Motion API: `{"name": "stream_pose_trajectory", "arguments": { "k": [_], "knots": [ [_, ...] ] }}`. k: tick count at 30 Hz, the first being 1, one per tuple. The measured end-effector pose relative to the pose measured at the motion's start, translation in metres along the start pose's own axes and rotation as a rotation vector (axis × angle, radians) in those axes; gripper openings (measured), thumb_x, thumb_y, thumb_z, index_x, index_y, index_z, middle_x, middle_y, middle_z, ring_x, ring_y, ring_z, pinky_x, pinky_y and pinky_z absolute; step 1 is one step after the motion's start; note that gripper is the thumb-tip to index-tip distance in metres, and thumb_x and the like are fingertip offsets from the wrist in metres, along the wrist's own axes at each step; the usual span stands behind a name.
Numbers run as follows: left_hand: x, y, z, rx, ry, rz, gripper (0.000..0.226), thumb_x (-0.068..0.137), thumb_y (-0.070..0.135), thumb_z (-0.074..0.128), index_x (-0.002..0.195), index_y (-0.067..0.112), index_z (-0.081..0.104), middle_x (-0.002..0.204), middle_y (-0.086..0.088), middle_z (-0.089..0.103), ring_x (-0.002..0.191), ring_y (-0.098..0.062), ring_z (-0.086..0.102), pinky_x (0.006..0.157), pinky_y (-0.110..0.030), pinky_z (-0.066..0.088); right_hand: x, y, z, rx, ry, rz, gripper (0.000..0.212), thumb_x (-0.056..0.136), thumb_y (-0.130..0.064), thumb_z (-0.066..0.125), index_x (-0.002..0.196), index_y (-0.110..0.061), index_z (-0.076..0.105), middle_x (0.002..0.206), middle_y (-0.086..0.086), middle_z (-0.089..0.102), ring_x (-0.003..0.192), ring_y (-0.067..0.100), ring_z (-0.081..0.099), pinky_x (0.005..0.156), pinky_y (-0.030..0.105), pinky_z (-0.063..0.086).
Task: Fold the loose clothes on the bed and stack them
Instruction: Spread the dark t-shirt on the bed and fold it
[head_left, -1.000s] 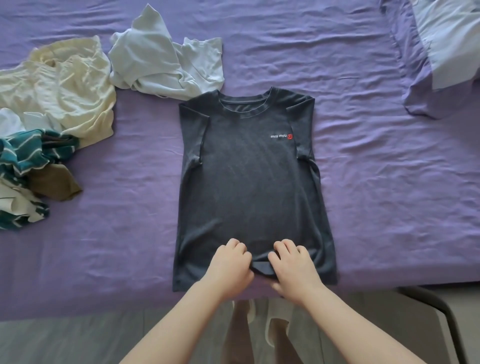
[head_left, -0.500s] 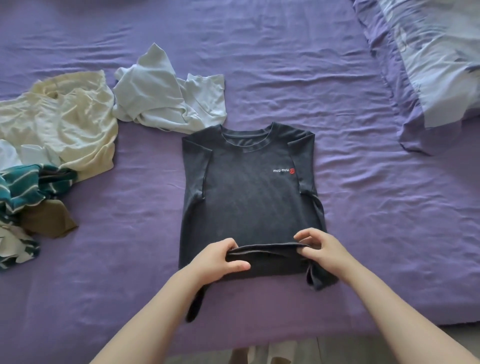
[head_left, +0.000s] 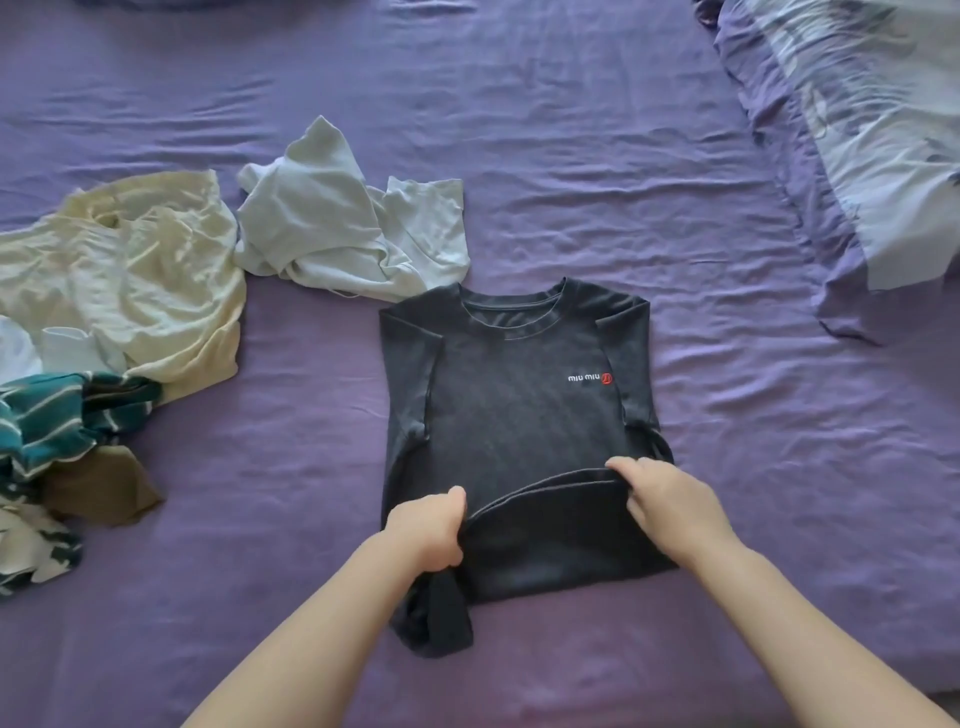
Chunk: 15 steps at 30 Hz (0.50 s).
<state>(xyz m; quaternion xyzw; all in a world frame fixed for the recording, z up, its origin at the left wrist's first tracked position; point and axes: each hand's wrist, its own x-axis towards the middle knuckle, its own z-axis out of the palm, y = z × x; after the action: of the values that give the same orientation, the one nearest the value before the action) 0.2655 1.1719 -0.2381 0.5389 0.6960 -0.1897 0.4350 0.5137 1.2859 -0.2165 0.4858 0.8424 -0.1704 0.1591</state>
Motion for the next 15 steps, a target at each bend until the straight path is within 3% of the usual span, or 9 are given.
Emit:
{"name": "stream_pose_trajectory", "arguments": {
  "k": [3, 8, 12, 15],
  "knots": [
    [-0.004, -0.007, -0.015, 0.068, -0.079, -0.041, 0.021, 0.077, 0.020, 0.057, 0.096, 0.019, 0.048, 0.112, -0.001, 0.059, 0.102, -0.024, 0.058, 0.069, -0.031, 0.041, 0.014, 0.005, -0.019, -0.013, 0.092, 0.060, 0.035, 0.088, -0.019, 0.046, 0.122, -0.028, 0.052, 0.109, -0.002, 0.062, 0.105, 0.022, 0.056, 0.080, 0.033, 0.045],
    [-0.003, -0.010, -0.061, 0.149, -0.110, -0.080, 0.031, 0.077, 0.018, 0.059, 0.108, 0.015, 0.059, 0.110, -0.003, 0.062, 0.099, -0.026, 0.060, 0.069, -0.031, 0.042, 0.036, 0.009, -0.045, -0.152, 0.141, 0.023, 0.019, 0.083, -0.020, 0.052, 0.100, -0.018, 0.062, 0.098, 0.000, 0.065, 0.098, 0.023, 0.055, 0.078, 0.033, 0.037],
    [0.007, -0.011, -0.099, 0.070, -0.135, -0.067, 0.023, 0.078, 0.003, 0.052, 0.098, 0.009, 0.062, 0.103, -0.013, 0.068, 0.073, -0.023, 0.056, 0.064, -0.030, 0.046, 0.056, 0.011, -0.055, 0.028, 0.207, 0.103, 0.015, 0.078, -0.011, 0.055, 0.091, -0.011, 0.062, 0.089, 0.010, 0.068, 0.089, 0.034, 0.058, 0.075, 0.036, 0.037],
    [0.021, -0.016, -0.131, 0.013, -0.024, -0.101, 0.028, 0.078, -0.003, 0.045, 0.099, 0.005, 0.062, 0.091, -0.014, 0.062, 0.078, -0.025, 0.053, 0.070, -0.034, 0.047, 0.076, 0.018, -0.058, 0.265, 0.224, 0.166, 0.016, 0.083, -0.010, 0.051, 0.095, -0.014, 0.060, 0.094, 0.007, 0.069, 0.090, 0.034, 0.058, 0.078, 0.035, 0.035]
  ]
}}
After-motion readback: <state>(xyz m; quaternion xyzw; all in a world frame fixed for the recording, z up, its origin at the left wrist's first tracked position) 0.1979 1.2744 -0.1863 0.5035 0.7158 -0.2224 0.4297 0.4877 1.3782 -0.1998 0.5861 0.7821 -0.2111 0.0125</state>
